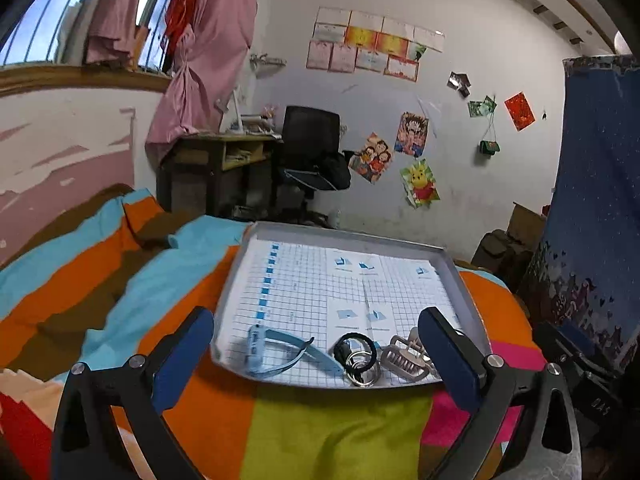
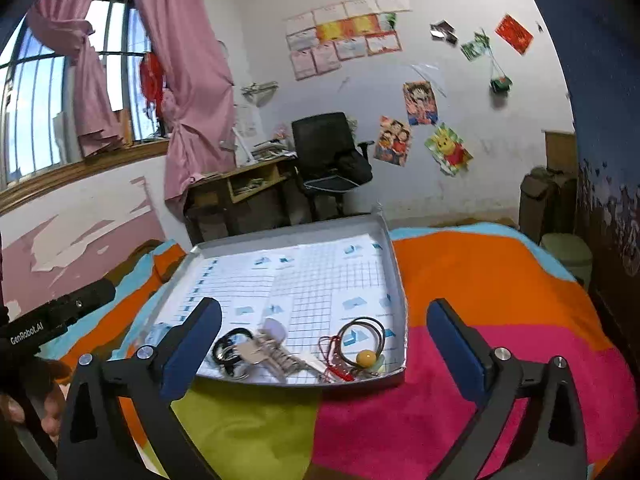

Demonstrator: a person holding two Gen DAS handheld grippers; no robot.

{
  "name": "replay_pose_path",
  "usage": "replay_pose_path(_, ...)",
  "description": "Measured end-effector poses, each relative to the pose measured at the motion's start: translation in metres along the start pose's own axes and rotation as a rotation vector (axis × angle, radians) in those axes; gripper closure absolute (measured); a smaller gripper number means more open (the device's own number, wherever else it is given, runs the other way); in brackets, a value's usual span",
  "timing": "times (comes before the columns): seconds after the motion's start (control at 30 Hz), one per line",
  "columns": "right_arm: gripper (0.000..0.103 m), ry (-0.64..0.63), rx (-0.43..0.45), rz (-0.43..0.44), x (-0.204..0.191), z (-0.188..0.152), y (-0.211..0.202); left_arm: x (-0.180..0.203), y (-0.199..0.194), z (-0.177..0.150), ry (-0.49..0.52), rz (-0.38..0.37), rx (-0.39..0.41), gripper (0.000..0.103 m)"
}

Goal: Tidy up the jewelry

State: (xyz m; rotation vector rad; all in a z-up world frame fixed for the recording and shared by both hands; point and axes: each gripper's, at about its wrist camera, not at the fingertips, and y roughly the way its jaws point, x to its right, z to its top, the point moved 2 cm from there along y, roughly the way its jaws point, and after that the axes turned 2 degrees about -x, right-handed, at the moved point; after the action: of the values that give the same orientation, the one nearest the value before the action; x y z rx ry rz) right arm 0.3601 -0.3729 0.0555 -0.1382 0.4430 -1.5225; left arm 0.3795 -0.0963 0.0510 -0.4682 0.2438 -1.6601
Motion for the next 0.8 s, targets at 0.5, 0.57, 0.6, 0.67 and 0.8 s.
replay_pose_path(0.5,0.001,-0.018,0.116,0.043,-0.037,0.002,-0.115,-0.025,-0.100,-0.019,-0.008,0.027,0.104,0.000)
replay_pose_path(0.57,0.001,-0.018,0.117,0.043,-0.039,-0.004,-0.125,-0.030,-0.114,-0.026,-0.001,0.026,0.120,0.000)
replay_pose_path(0.6,0.001,-0.016,0.118,0.041,-0.040,-0.007,-0.132,-0.032,-0.119,-0.030,0.003,0.026,0.123,0.000)
replay_pose_path(0.67,0.001,-0.024,0.115,0.037,-0.043,-0.013,-0.143,-0.036,-0.129,-0.038,0.012,0.030,0.130,0.000)
replay_pose_path(0.8,0.001,-0.041,0.111,0.026,-0.048,-0.028,-0.163,-0.046,-0.141,-0.053,0.024,0.048,0.142,0.000)
